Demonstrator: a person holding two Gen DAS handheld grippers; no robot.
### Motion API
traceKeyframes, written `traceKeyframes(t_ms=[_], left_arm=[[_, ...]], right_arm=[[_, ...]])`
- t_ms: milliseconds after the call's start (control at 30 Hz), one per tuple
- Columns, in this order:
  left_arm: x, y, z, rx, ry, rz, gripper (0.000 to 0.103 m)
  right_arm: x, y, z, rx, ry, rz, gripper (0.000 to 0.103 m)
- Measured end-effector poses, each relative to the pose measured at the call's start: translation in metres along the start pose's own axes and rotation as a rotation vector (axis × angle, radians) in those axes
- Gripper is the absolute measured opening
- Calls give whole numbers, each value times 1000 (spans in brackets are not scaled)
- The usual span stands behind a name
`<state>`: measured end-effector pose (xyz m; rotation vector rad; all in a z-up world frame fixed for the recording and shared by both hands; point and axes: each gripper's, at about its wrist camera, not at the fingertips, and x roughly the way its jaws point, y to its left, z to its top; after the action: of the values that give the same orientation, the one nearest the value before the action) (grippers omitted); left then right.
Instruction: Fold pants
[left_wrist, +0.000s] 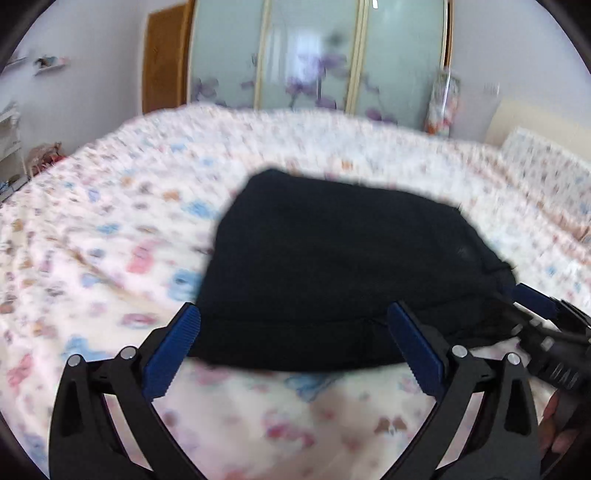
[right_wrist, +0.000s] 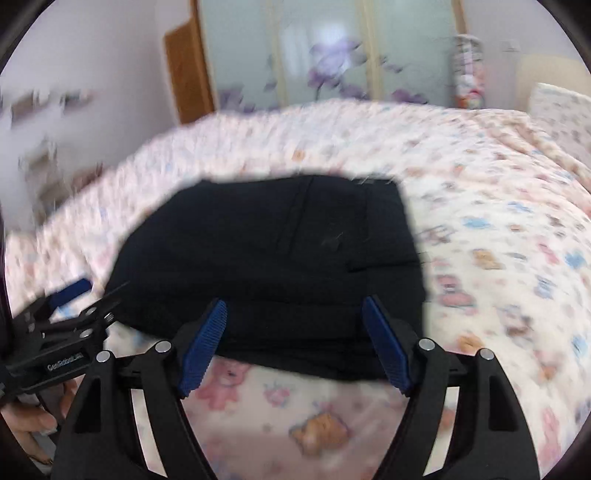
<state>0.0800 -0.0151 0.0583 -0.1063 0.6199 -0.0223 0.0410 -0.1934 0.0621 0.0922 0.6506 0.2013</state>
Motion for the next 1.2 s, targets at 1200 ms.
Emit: traceKeyframes(t_ms=[1200], left_arm=[[-69, 12, -76, 85, -58, 37, 101]], right_arm=[[-63, 45, -95, 2, -111, -214, 102]])
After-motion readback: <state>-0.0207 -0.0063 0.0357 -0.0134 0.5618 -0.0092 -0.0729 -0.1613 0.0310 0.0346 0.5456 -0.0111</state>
